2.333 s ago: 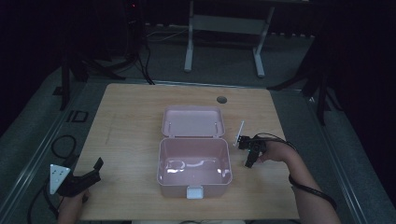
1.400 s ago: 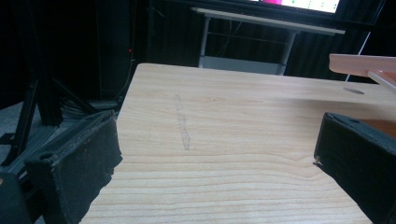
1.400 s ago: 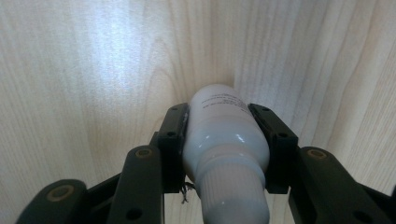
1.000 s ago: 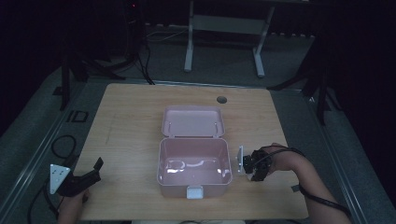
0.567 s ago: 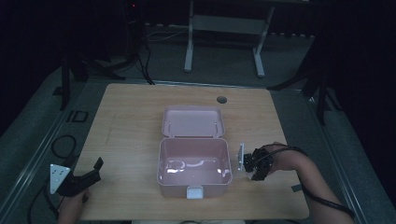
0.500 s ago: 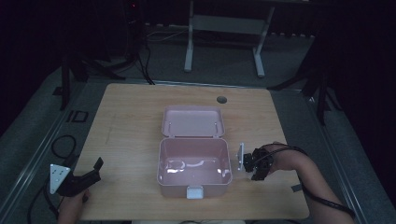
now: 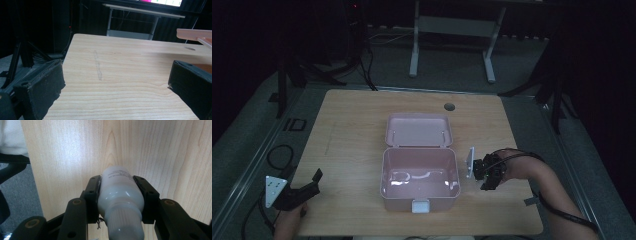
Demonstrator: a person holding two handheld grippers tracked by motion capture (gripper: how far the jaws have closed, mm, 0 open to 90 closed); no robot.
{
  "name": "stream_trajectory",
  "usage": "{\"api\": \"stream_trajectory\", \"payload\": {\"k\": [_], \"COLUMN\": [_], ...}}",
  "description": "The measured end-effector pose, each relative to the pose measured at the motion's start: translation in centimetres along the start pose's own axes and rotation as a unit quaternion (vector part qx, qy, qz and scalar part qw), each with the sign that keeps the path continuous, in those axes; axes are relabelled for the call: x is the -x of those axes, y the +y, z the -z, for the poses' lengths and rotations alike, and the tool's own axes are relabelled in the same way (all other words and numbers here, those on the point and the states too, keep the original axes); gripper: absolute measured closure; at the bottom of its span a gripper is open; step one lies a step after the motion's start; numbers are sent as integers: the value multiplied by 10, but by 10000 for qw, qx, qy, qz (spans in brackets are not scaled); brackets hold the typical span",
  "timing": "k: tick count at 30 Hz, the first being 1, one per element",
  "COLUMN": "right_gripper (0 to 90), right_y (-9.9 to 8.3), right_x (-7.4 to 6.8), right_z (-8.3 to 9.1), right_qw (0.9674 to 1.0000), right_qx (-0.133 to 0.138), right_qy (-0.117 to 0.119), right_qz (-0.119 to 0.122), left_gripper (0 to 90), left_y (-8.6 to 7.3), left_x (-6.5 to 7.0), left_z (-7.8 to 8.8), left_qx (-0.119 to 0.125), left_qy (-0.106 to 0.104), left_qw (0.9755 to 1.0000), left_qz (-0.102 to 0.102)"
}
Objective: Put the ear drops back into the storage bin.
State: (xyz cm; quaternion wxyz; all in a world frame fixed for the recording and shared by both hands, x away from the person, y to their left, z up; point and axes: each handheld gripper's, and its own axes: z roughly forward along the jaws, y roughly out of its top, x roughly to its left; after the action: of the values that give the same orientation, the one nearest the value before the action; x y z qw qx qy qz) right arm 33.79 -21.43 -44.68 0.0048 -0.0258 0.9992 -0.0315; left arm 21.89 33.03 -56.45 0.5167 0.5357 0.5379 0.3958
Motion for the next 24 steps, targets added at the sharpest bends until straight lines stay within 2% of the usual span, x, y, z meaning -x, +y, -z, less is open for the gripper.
{"api": "stream_trajectory", "payload": {"k": [7,14,24], "right_gripper": [595,595,595], "right_y": [1,3,7], "right_x": [-2,-4,-4], "right_z": [14,34,56], "right_qw": [10000,9999,9998], "right_qx": [-6,84,52], "right_qy": [-12,-58,-143], "right_qz": [-94,-88,-146], "left_gripper": [4,4,4], "left_y": [0,0,0], "left_x": [0,0,0], "left_z": [0,0,0], "left_qx": [2,0,5], "left_qy": [5,0,-9], "left_qw": [10000,10000,10000], "left_qz": [-3,4,4]}}
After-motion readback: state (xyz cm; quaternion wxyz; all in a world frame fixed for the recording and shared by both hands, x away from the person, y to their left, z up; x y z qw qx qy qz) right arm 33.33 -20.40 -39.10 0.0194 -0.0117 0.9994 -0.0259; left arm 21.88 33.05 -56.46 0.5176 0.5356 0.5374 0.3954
